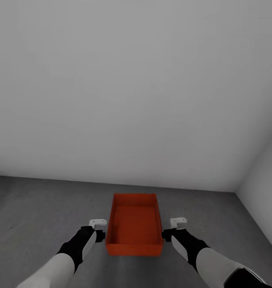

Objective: Move the two storage containers from the living room to the garage. In the garage, place one container on the floor and stack the other container on top of it (either order is fine).

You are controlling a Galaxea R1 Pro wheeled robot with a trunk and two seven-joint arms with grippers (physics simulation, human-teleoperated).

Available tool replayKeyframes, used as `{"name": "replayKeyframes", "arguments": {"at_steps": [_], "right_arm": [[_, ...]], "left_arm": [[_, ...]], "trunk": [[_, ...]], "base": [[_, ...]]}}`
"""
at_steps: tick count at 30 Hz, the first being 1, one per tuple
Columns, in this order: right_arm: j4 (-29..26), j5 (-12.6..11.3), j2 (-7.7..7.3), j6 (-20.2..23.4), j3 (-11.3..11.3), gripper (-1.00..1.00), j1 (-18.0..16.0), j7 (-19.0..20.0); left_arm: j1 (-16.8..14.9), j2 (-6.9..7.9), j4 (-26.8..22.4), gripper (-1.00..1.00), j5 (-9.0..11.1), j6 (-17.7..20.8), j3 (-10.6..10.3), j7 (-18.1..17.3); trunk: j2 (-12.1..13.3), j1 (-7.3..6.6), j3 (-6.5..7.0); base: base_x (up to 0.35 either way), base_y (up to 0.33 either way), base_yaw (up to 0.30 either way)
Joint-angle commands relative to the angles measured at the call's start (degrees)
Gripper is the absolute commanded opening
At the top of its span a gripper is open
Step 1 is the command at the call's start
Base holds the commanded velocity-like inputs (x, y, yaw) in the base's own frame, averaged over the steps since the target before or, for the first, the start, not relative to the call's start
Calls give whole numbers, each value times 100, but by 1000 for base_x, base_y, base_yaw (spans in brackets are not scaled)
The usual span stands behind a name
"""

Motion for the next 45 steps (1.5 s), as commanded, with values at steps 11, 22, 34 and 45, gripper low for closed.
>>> {"name": "replayKeyframes", "arguments": {"at_steps": [11,22,34,45], "right_arm": [[-12,-46,-3,30,48,100,-4,-40],[-12,-46,-3,30,48,100,-4,-40],[-12,-44,-3,30,48,100,-4,-40],[-12,-44,-3,30,48,100,-4,-40]], "left_arm": [[-1,6,-6,100,40,26,2,44],[-1,7,-3,100,40,26,2,50],[-1,7,-4,100,40,26,2,50],[-1,1,-3,100,40,26,2,50]], "trunk": [[-5,-3,-6],[-5,-3,-6],[-5,-3,-6],[-5,-3,-6]], "base": [[-230,0,0],[-9,0,0],[0,0,0],[0,0,0]]}}
